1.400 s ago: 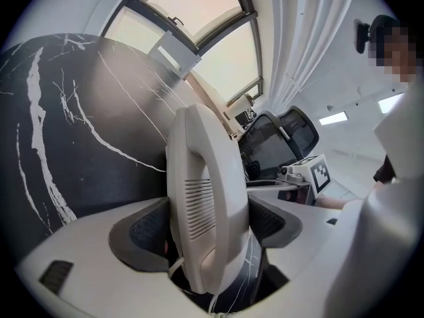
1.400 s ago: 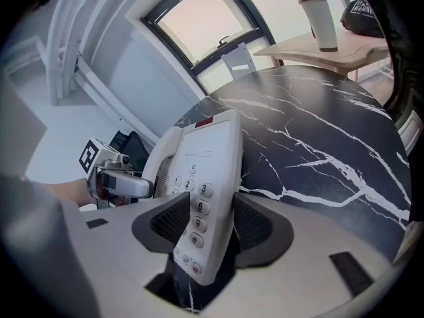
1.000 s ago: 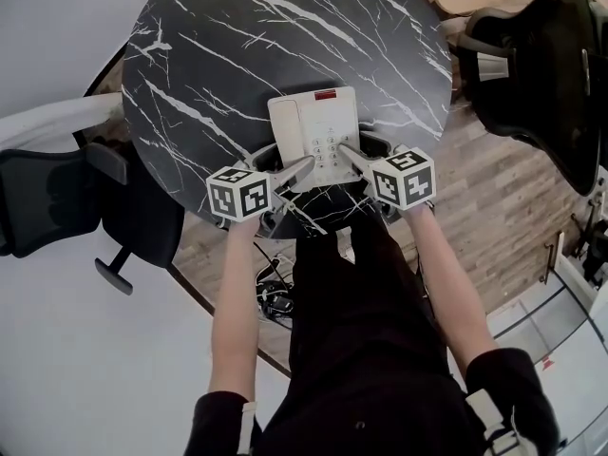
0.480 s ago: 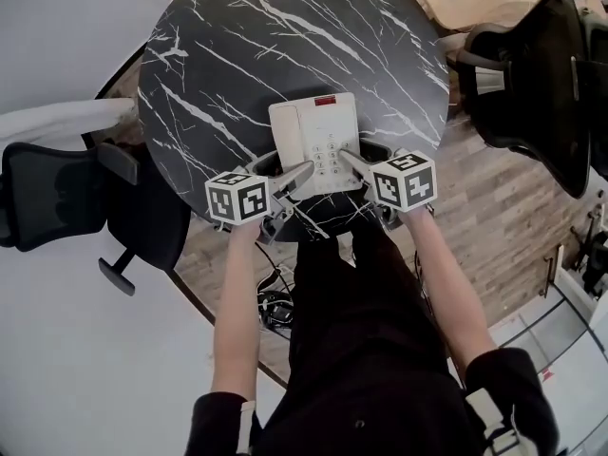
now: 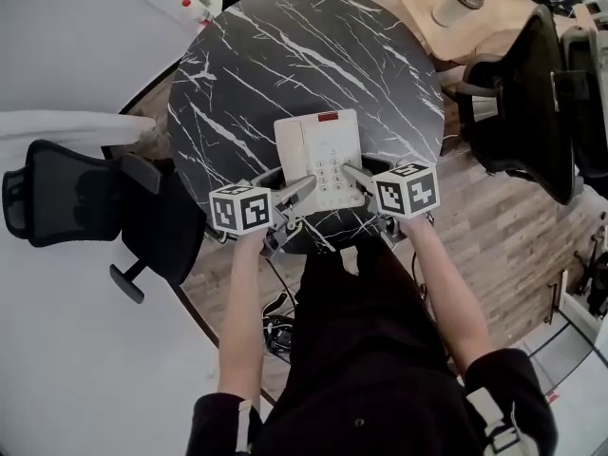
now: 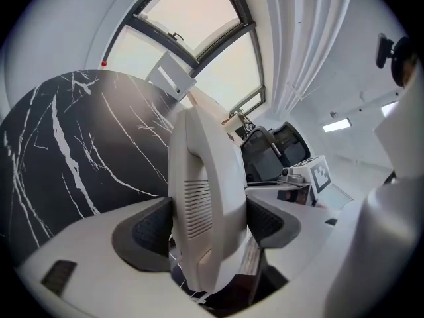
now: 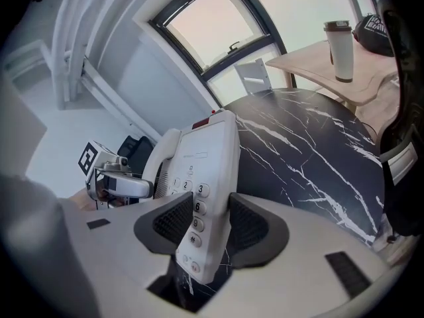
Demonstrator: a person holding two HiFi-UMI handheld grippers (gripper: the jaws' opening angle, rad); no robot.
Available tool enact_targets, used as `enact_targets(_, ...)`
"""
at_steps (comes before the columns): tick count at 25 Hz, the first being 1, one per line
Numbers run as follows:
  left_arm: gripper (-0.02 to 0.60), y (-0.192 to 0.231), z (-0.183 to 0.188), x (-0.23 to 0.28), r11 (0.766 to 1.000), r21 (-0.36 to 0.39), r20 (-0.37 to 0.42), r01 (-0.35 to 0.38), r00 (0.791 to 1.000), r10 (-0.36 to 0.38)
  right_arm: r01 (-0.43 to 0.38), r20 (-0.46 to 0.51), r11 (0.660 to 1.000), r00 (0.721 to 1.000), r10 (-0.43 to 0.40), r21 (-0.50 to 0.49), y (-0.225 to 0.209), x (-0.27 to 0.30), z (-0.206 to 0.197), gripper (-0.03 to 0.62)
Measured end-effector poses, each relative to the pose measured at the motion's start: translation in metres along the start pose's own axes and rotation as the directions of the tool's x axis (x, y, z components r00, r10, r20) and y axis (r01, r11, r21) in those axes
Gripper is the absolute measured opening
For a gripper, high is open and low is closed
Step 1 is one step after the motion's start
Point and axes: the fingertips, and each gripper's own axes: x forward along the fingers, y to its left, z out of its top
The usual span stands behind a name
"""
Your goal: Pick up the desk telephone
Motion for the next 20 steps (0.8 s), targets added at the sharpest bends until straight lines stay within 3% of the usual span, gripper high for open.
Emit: enact_targets(20,0.360,-0.064,0.066,-0.061,0.997,0.082,0.134,-0.013,0.991,0.002,0.003,0.111,0.995,0.994,0.009,-0.103,0.057,-0.062,0.073,0.189)
